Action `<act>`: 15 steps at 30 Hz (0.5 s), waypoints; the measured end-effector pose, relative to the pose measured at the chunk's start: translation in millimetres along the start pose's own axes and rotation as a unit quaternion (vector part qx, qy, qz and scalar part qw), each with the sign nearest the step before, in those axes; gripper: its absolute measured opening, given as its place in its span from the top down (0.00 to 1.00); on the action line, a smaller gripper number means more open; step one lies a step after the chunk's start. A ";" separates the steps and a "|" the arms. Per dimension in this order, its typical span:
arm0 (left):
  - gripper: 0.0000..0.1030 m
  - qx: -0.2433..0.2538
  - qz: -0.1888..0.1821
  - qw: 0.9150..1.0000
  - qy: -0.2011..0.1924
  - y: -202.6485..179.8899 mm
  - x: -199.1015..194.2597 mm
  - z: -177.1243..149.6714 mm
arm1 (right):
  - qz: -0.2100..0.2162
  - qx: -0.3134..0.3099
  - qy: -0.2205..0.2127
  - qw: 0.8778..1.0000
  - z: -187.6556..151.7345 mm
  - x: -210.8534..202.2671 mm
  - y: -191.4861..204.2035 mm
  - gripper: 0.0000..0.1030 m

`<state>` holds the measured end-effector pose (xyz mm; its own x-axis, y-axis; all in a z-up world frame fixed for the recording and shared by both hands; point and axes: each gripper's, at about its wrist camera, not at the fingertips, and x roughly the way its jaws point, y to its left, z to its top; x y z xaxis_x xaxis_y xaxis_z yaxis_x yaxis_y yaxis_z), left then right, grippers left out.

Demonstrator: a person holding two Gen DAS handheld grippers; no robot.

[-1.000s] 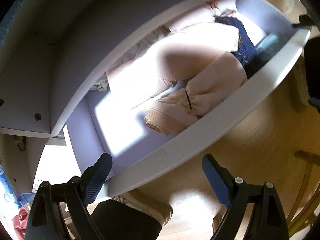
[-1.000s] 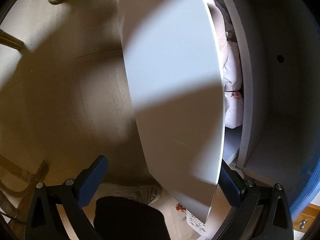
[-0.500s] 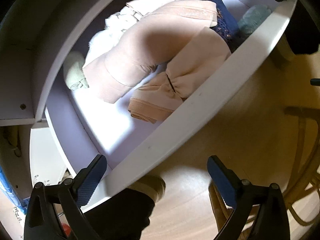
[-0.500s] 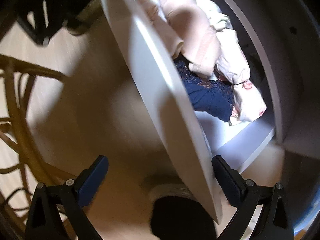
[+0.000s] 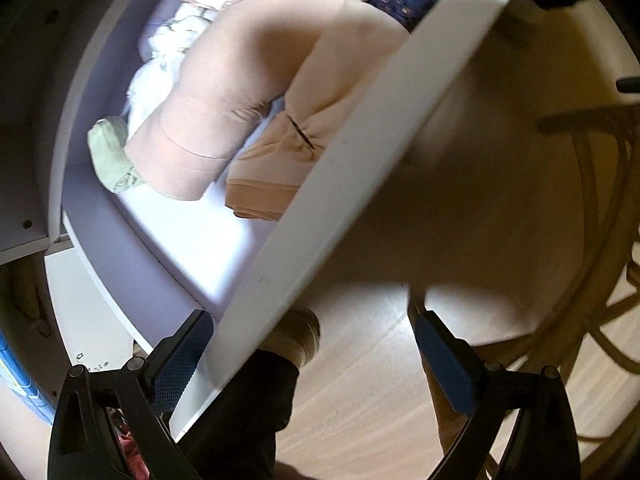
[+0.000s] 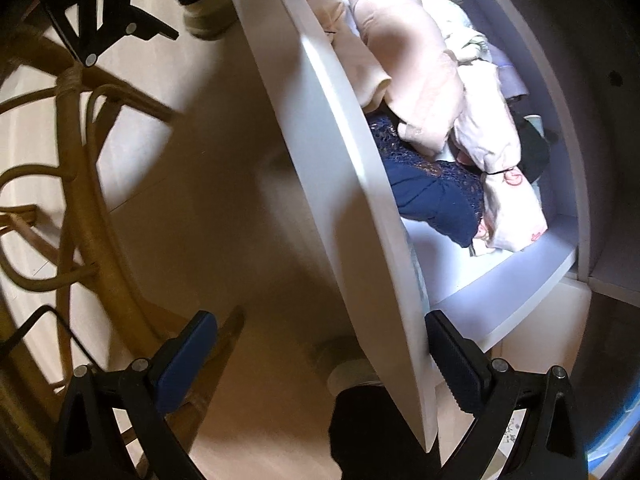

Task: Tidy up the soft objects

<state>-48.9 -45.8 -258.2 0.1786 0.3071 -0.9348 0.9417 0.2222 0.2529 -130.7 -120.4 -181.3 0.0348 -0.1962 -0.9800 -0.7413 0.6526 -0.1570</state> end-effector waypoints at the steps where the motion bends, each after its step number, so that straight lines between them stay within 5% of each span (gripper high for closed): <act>1: 0.01 0.004 -0.003 1.000 0.004 -0.4 0.3 0.8 | 0.003 -0.002 0.001 1.000 0.3 -0.6 0.6 0.00; 11: 0.01 0.024 -0.039 0.999 0.023 8.7 -4.3 17.7 | 0.042 -0.006 0.007 0.999 -15.7 -17.9 8.6 0.00; 15: 0.10 -0.027 -0.091 0.995 0.001 36.8 -25.8 19.2 | 0.066 0.044 -0.027 0.996 -20.5 -37.7 -13.5 0.01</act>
<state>-13.4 -63.3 -229.5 0.0050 0.2588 -0.9659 0.9414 0.3245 0.0918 -135.7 -136.9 -139.8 -0.0218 -0.0661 -0.9976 -0.6806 0.7319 -0.0336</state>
